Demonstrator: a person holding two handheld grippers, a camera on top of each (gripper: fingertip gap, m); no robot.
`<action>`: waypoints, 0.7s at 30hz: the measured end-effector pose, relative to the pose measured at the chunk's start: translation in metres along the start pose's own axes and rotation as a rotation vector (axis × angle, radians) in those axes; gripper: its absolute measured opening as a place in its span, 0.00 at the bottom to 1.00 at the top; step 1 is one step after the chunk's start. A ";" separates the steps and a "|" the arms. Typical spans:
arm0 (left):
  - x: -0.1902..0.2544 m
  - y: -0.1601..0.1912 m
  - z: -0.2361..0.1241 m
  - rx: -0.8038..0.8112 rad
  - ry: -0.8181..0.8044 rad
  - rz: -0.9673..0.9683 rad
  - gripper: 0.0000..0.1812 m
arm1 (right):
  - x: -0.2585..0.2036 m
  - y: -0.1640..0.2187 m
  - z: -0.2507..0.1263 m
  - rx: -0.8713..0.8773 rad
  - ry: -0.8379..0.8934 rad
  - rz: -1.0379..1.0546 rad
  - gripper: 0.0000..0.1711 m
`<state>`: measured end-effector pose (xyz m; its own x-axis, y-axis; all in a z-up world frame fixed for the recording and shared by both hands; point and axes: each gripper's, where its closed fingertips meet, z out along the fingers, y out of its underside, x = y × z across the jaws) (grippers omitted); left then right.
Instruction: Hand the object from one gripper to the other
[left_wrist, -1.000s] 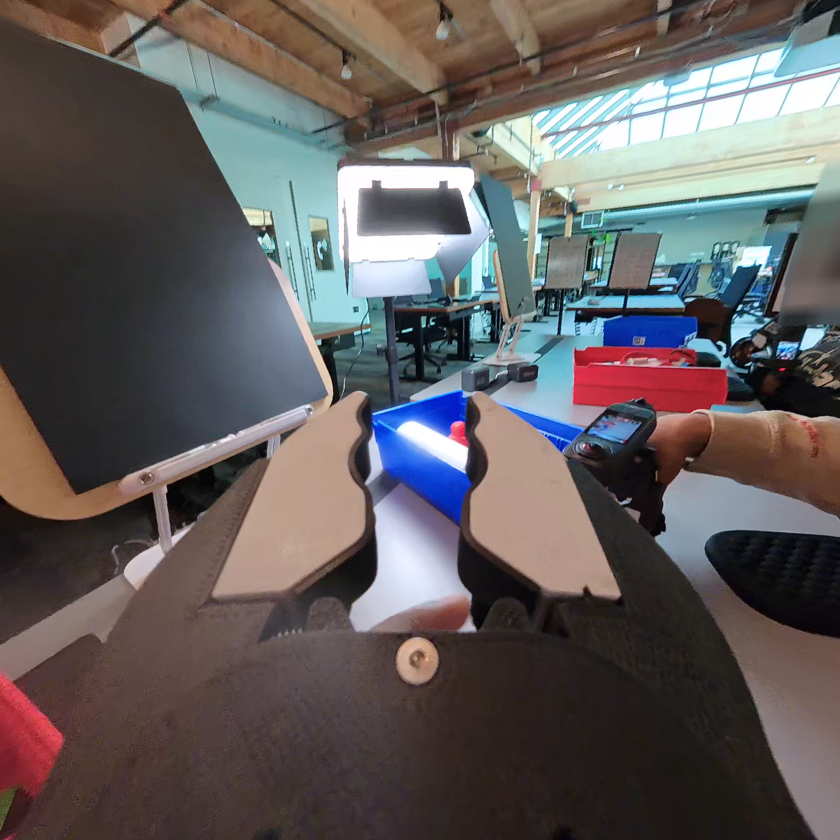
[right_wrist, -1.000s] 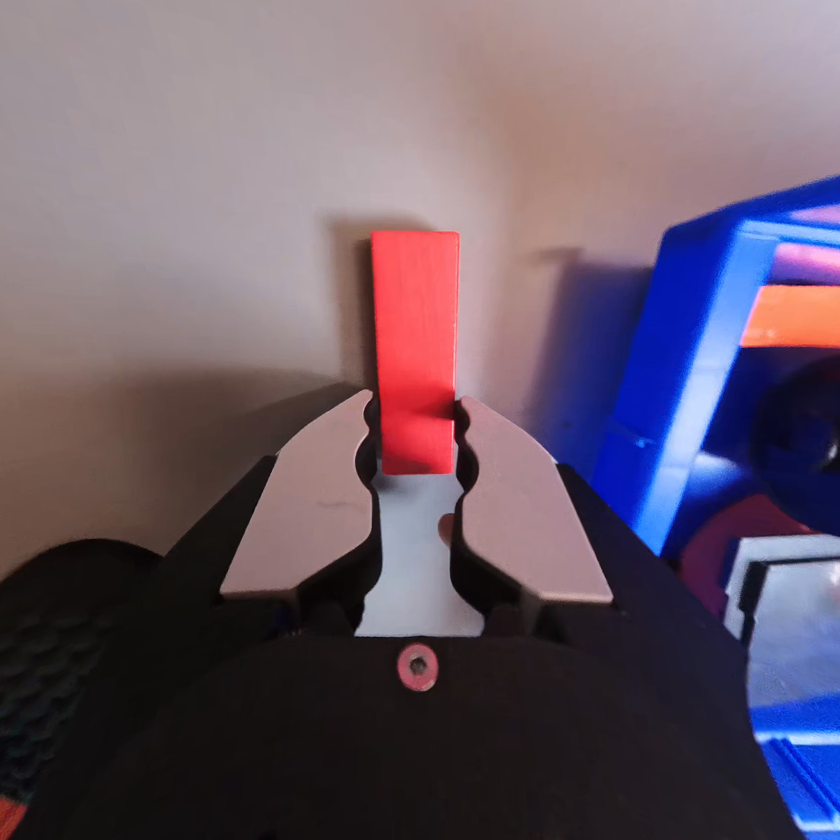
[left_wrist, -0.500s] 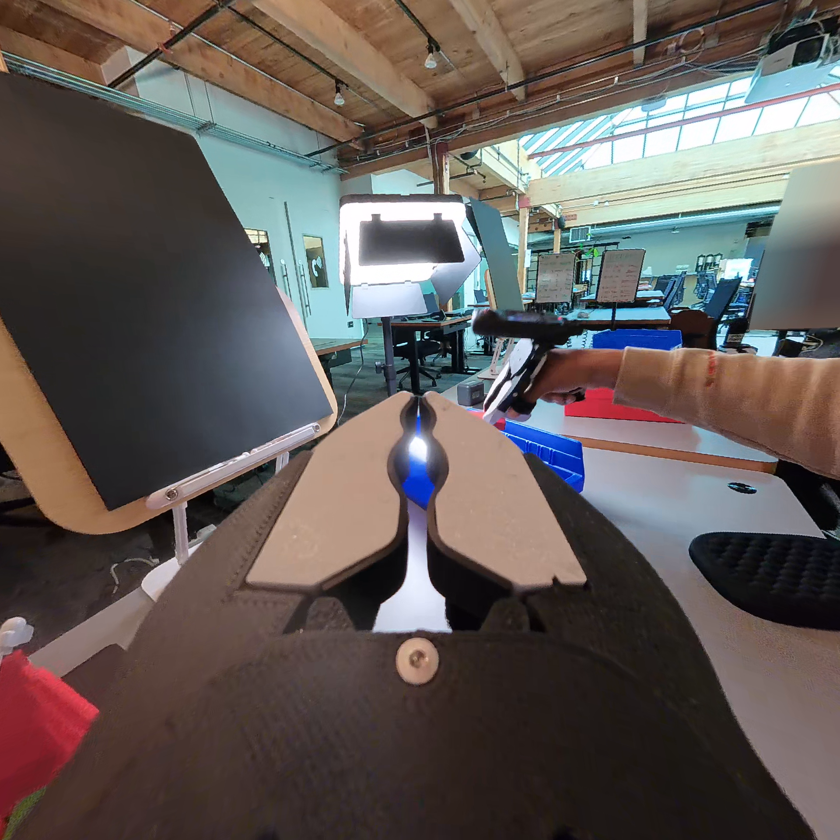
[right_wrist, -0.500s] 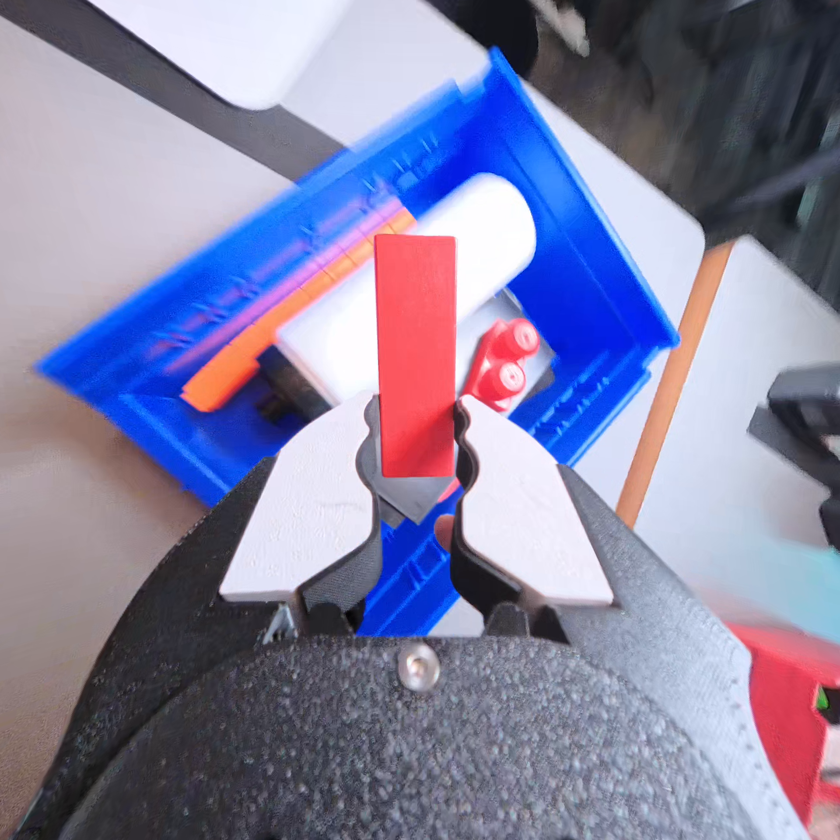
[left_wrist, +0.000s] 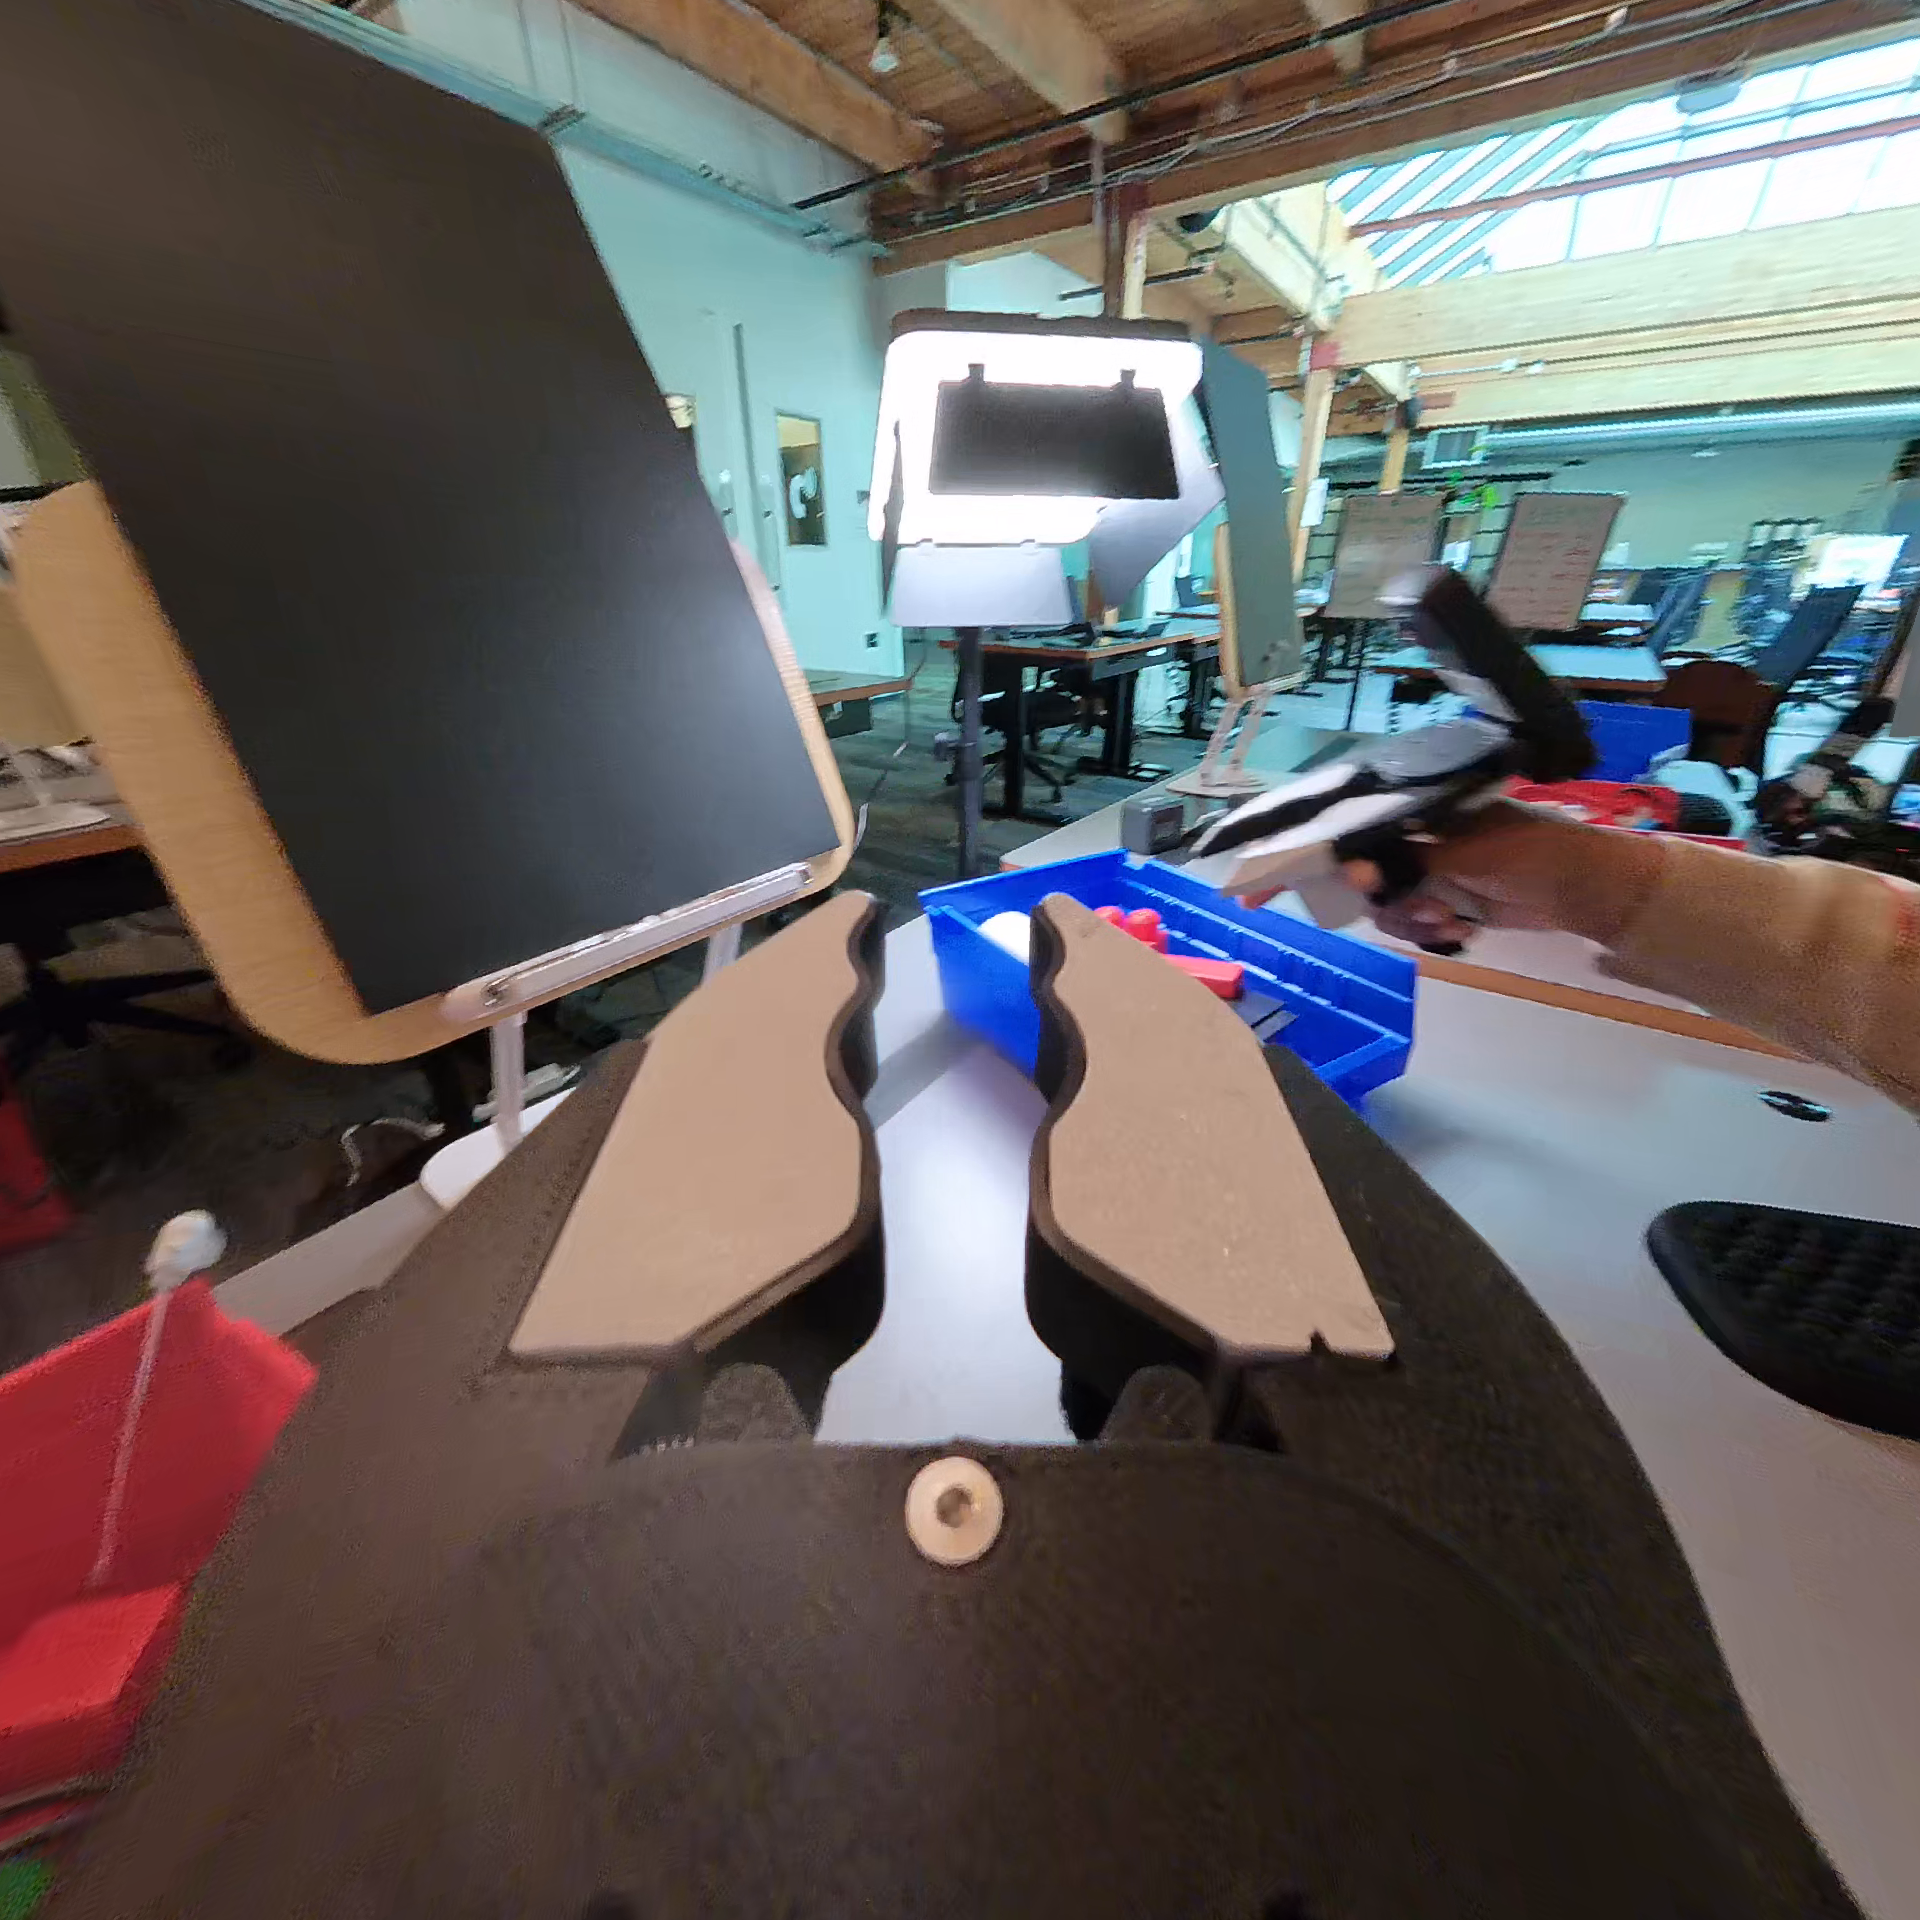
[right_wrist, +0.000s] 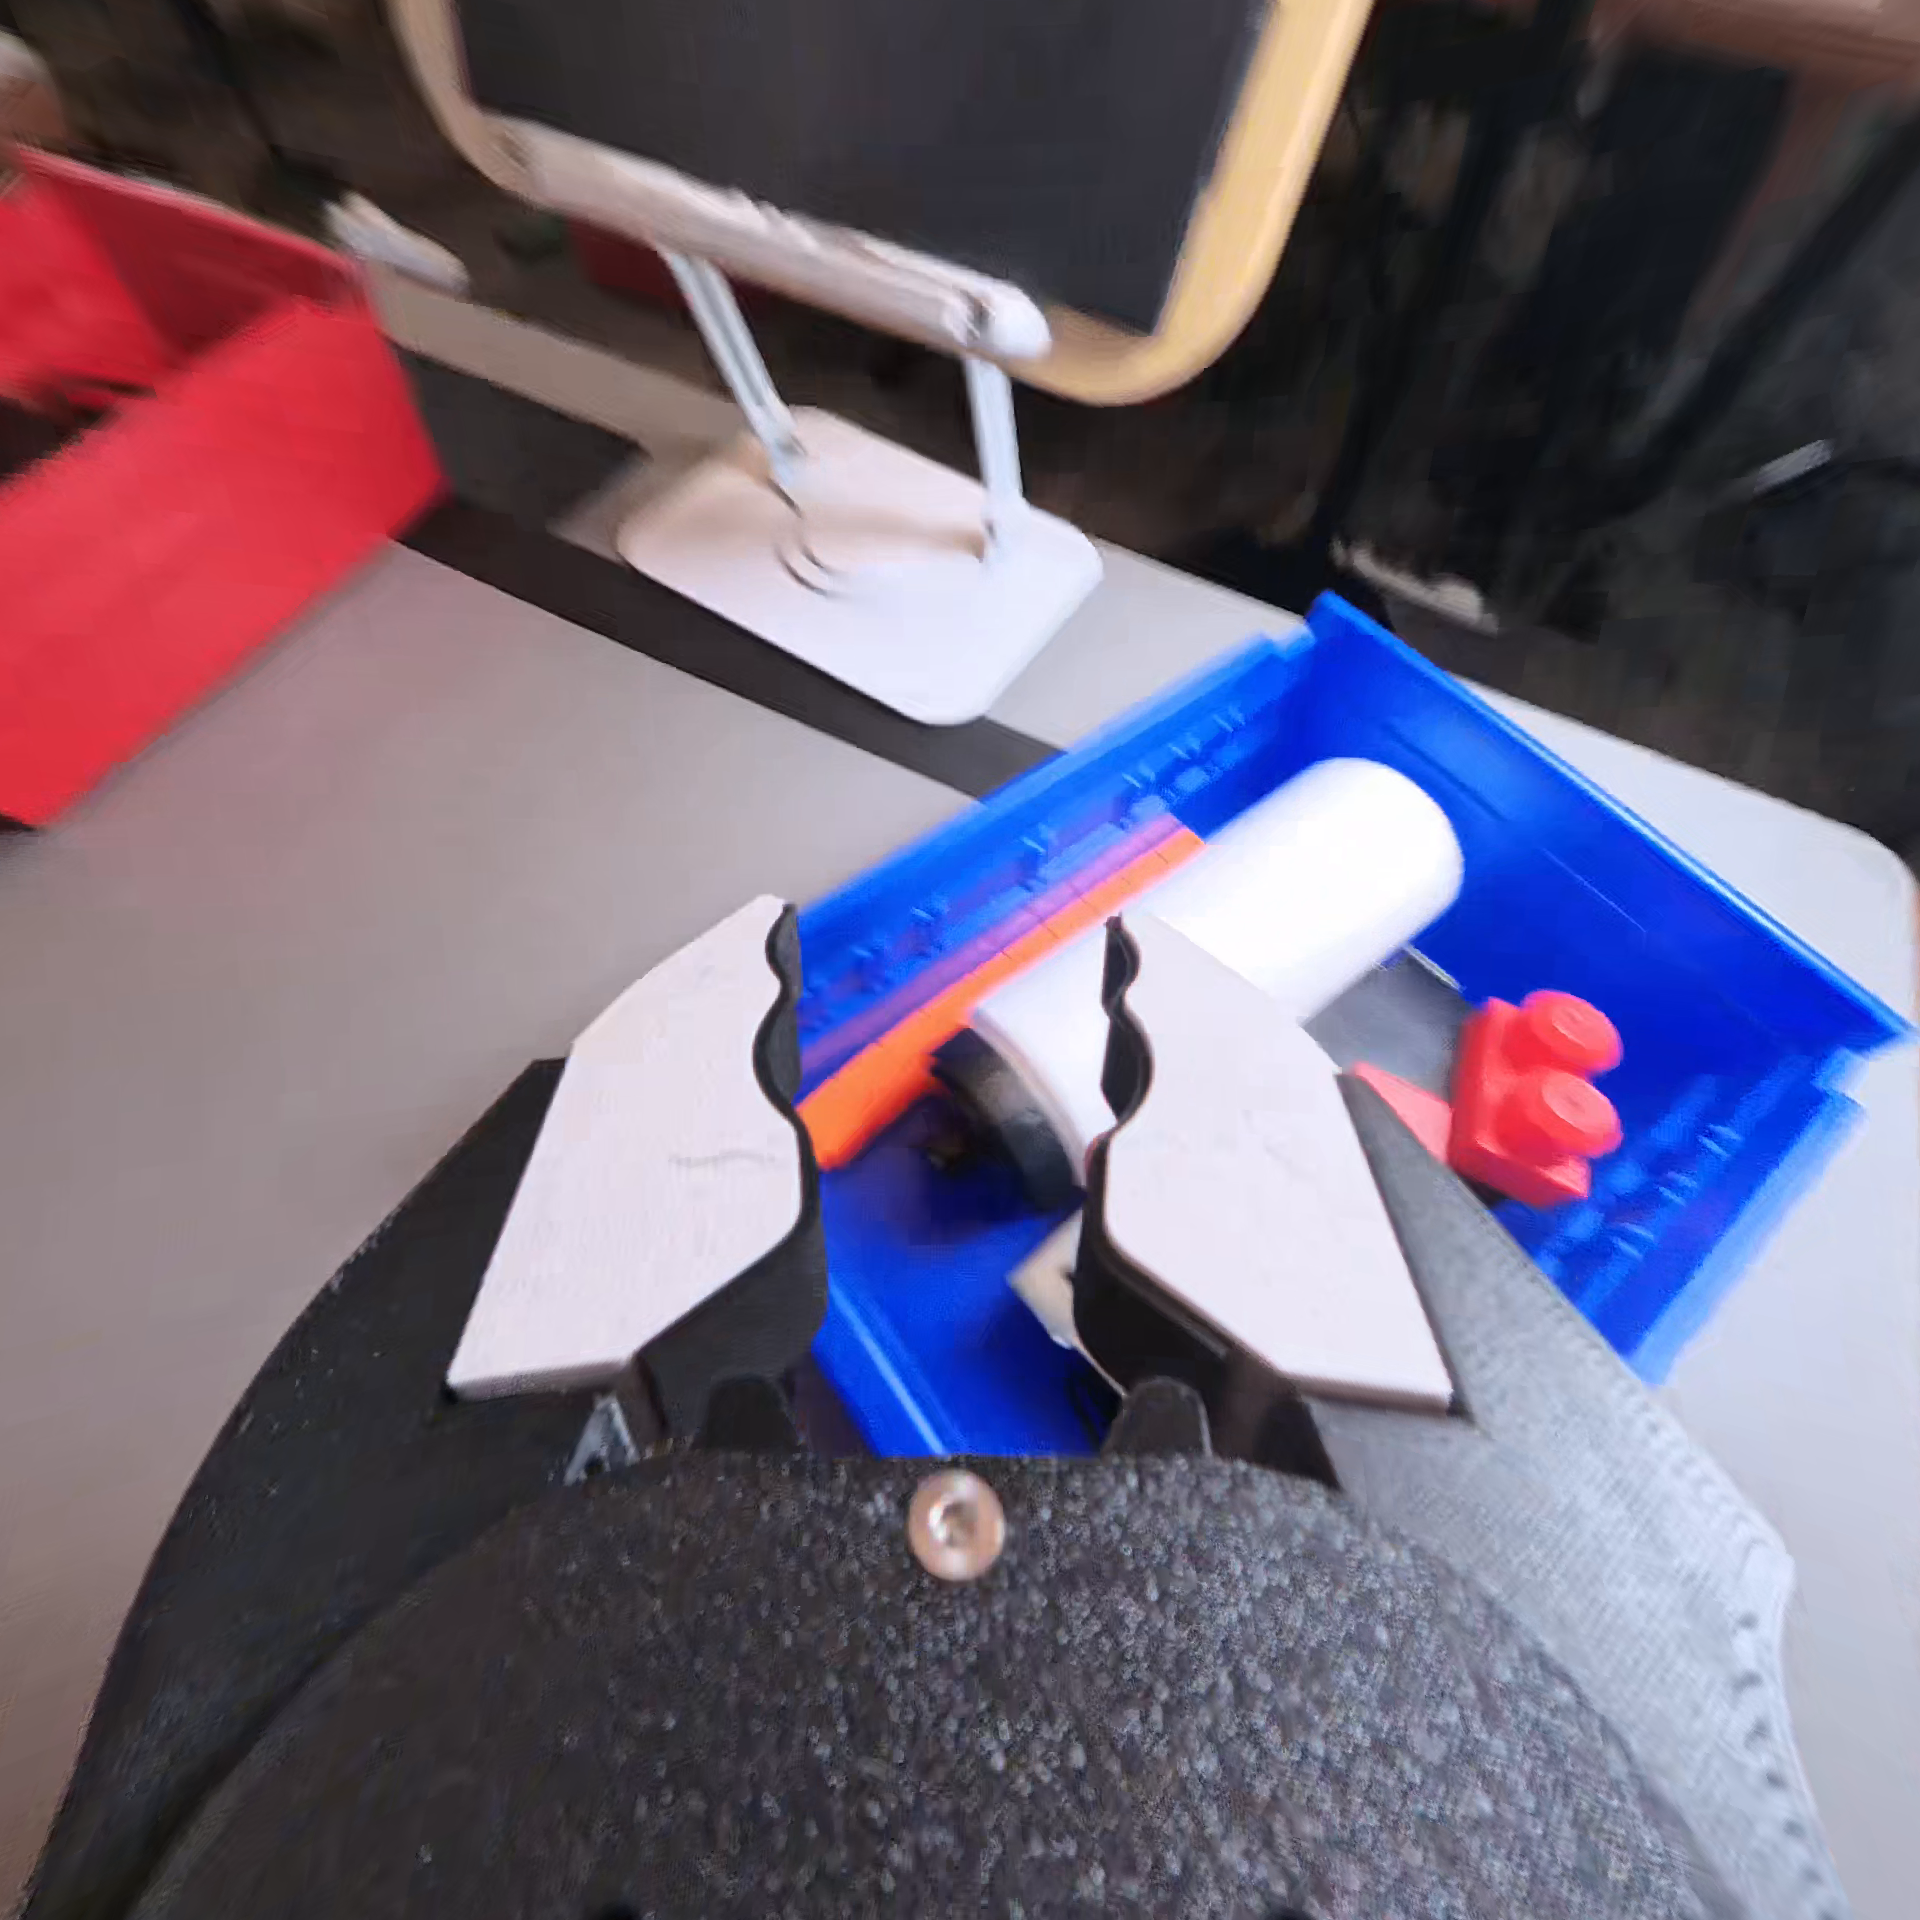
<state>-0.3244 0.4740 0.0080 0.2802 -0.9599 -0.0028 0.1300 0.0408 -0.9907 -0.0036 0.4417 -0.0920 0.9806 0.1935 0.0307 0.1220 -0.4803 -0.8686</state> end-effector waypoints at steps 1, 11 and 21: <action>-0.006 0.001 -0.002 -0.014 -0.029 0.002 0.17 | -0.019 -0.003 -0.006 0.078 -0.037 -0.010 0.33; -0.136 0.047 -0.062 -0.489 -0.362 0.018 0.13 | -0.156 0.073 0.002 0.359 -0.235 -0.119 0.00; -0.235 0.188 -0.056 -1.132 -0.428 -0.078 0.21 | -0.189 0.091 0.002 0.415 -0.327 -0.245 0.00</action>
<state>-0.4187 0.6918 -0.1852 0.6285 -0.7707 -0.1049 -0.6845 -0.4839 -0.5452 -0.1778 0.3635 -0.1780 0.8249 0.5426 0.1585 0.2047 -0.0254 -0.9785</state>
